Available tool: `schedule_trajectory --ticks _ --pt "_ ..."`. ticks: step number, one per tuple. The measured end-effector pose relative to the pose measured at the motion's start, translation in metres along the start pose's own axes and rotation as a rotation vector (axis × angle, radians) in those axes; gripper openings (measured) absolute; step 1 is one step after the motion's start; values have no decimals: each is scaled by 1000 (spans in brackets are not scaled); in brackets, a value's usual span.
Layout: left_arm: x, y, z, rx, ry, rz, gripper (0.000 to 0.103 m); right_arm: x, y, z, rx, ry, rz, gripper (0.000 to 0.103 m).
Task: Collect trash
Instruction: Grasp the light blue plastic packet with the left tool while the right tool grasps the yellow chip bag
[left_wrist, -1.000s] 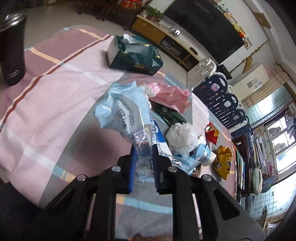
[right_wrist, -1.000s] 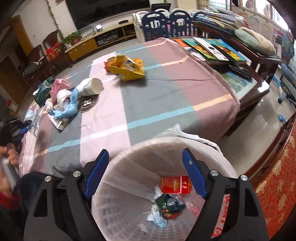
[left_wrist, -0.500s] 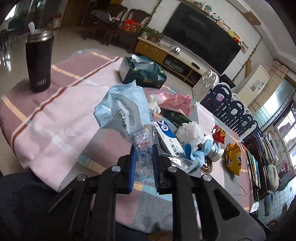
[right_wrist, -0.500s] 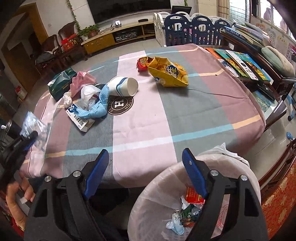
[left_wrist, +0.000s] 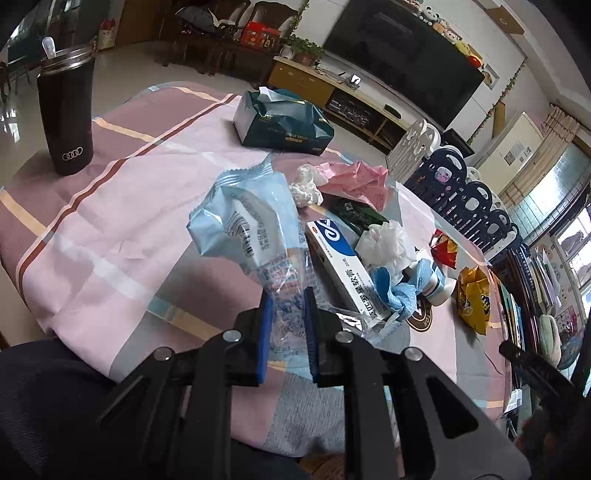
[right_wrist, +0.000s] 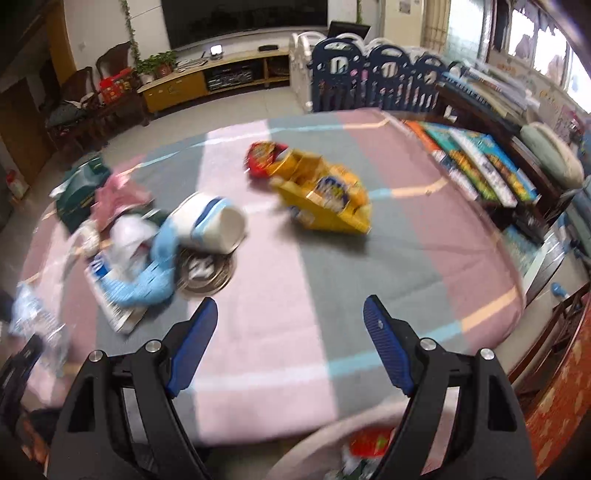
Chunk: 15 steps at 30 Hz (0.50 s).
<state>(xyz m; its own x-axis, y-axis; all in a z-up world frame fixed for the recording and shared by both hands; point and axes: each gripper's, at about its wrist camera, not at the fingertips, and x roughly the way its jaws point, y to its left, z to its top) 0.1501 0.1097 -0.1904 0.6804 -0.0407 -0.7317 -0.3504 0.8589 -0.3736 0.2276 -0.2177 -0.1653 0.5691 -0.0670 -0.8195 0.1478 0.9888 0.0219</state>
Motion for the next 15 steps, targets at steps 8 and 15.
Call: schedule_trajectory --ticks 8,15 --pt "3 -2 -1 9 10 10 17 63 13 57 -181 -27 -196 80" --pt "6 -7 -2 38 17 41 17 130 42 64 -440 69 -344 82"
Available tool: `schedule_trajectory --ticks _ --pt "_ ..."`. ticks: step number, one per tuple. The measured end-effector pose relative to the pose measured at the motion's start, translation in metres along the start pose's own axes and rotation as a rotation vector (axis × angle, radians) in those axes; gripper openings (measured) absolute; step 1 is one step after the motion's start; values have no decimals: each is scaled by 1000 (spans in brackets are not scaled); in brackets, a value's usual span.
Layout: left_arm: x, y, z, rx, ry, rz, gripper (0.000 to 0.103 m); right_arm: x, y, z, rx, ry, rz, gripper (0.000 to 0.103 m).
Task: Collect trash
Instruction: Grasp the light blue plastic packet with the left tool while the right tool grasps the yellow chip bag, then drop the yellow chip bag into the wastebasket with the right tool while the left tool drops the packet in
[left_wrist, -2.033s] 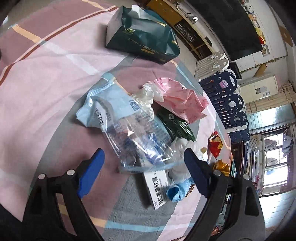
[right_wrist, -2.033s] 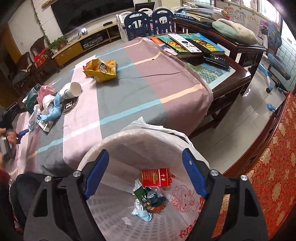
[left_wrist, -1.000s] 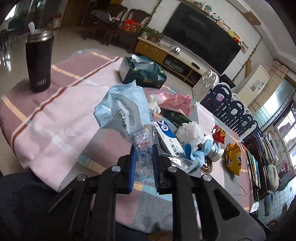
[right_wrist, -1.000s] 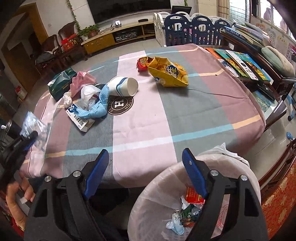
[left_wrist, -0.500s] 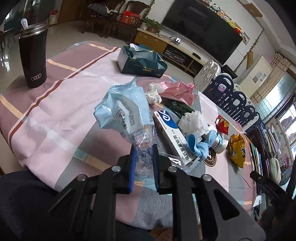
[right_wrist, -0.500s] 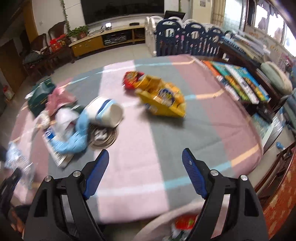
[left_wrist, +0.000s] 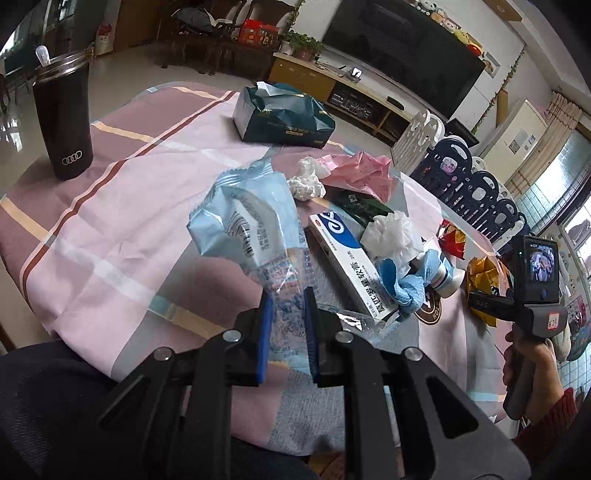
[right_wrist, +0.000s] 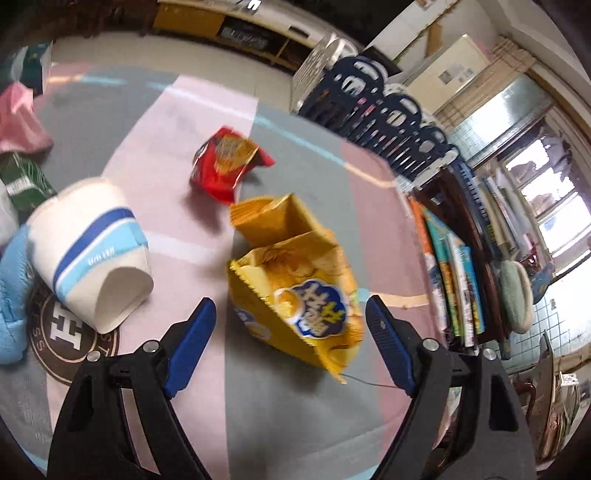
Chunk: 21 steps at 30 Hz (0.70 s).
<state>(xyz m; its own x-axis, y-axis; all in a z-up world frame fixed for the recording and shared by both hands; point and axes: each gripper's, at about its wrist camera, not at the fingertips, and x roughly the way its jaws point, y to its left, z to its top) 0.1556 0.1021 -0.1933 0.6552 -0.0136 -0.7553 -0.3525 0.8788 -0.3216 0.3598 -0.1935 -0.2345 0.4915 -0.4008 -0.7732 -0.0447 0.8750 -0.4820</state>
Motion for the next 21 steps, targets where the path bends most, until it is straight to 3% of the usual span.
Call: schedule_trajectory --ticks 1,2,4,9,15,21 --pt "1 -1 0 7 1 4 17 3 0 -1 6 8 12 76" --pt "2 -3 -1 15 5 10 18 4 0 -4 16 12 34 49" --pt "4 -5 -1 26 10 21 18 1 2 -9 18 26 51 22" --pt "6 -7 -1 39 22 37 18 -32 7 -28 7 -48 91 16" --pt "7 -8 -1 50 32 29 18 -110 -3 -74 81 -179 208 16" --pt "9 -7 0 47 41 16 17 -158 -6 -112 90 -225 291 16"
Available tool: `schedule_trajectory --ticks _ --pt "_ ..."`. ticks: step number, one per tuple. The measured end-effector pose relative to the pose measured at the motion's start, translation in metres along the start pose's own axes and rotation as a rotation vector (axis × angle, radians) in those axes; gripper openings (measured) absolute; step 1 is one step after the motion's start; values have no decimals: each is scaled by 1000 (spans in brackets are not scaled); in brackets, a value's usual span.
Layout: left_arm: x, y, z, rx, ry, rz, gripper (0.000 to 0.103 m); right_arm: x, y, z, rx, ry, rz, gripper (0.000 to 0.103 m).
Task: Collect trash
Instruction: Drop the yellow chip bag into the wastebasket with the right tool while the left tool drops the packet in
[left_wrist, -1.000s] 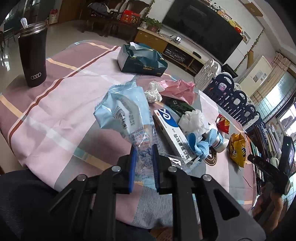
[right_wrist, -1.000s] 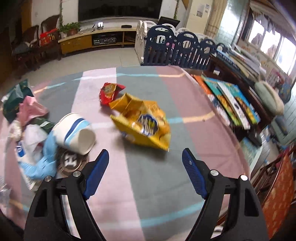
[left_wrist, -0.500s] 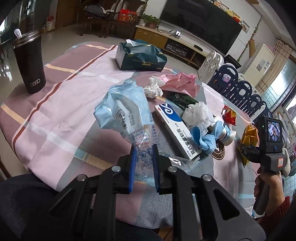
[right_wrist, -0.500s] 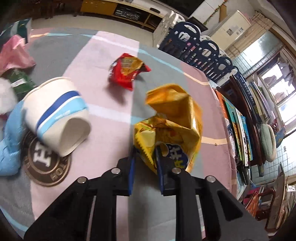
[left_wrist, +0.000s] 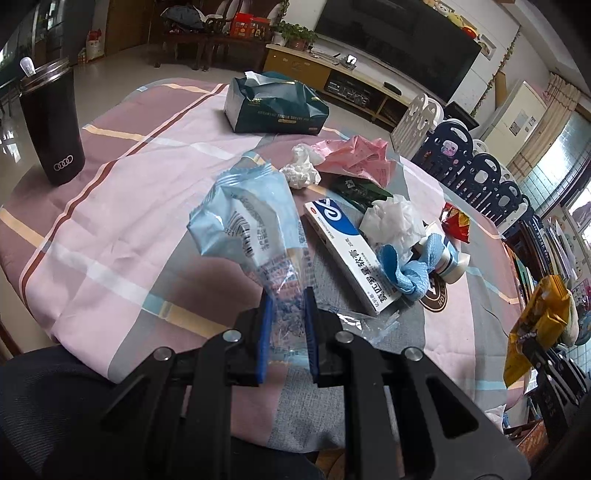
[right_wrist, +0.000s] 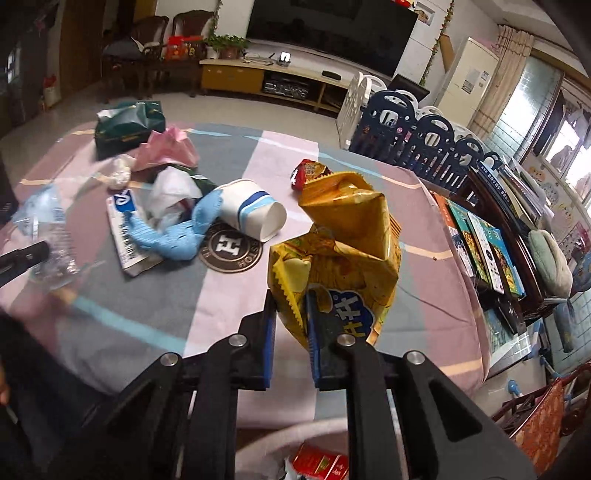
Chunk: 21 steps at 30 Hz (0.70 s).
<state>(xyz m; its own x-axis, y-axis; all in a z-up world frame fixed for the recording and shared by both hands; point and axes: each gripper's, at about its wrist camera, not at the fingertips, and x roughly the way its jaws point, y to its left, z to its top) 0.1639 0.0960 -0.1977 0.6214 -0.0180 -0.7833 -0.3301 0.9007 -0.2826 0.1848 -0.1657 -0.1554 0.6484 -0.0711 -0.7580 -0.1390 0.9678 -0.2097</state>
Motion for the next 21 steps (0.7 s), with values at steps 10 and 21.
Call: schedule_trajectory --ticks 10,21 --pt "2 0 0 2 8 1 17 -31 13 -14 12 -20 43 16" --pt "2 0 -1 2 10 6 17 -36 1 -25 57 -10 53 16"
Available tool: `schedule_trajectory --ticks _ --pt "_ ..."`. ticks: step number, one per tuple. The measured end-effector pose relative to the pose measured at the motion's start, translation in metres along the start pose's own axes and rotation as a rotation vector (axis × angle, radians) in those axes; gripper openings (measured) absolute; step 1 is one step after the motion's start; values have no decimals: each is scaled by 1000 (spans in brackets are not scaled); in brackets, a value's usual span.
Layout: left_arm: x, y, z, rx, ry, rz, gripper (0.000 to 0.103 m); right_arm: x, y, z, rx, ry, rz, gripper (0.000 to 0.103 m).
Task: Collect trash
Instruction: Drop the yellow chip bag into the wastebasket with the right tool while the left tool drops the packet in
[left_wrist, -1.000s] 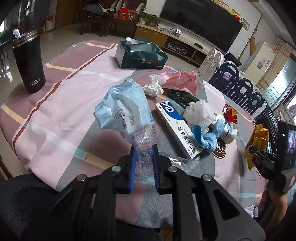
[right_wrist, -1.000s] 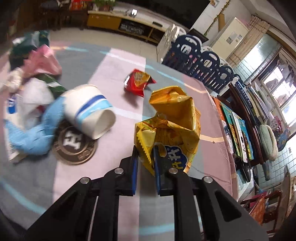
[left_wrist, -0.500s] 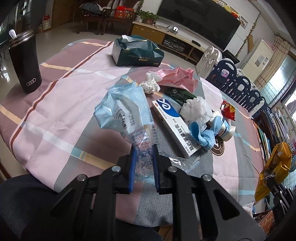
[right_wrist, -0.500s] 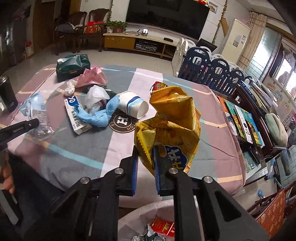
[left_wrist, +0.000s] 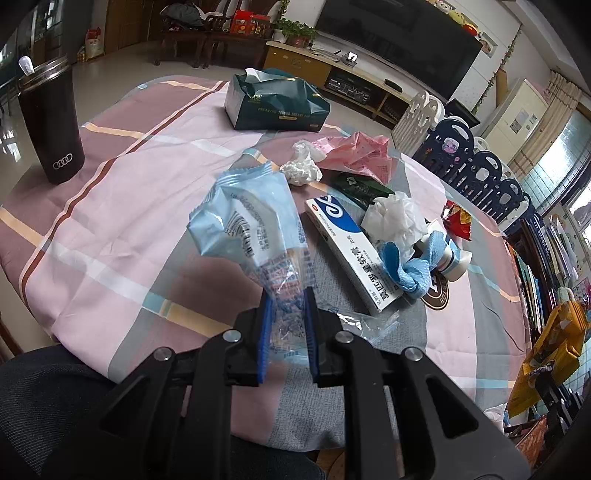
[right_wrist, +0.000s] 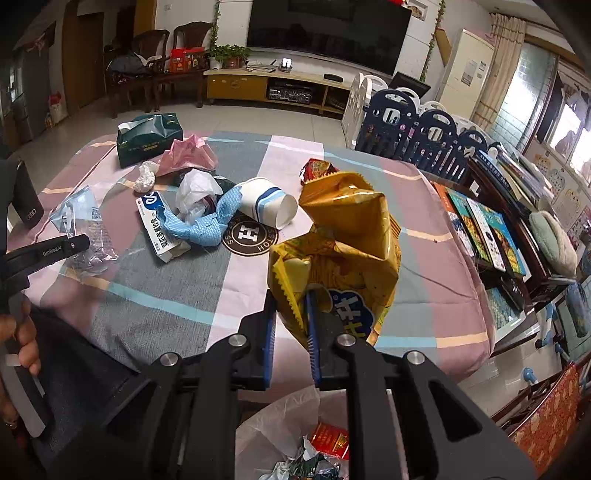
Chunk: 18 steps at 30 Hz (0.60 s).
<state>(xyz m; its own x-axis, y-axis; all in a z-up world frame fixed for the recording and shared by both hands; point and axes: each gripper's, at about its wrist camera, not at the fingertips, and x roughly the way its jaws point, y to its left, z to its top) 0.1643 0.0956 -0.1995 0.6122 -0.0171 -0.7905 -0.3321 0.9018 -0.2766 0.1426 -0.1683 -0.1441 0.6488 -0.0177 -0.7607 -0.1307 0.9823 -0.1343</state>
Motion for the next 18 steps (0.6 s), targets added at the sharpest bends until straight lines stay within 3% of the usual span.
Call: schedule_trajectory --ticks 6,11,15,18 --pt "0 -1 0 0 1 3 17 0 -7 -8 22 11 4 16" --pt "0 -1 0 0 0 2 17 -24 -31 -15 71 -12 3 16" --pt "0 -1 -1 -5 -2 -5 17 -55 -51 -37 60 -25 -4 16" --pt "0 -1 -1 -3 -2 -2 17 -65 -61 -64 38 19 -11 16"
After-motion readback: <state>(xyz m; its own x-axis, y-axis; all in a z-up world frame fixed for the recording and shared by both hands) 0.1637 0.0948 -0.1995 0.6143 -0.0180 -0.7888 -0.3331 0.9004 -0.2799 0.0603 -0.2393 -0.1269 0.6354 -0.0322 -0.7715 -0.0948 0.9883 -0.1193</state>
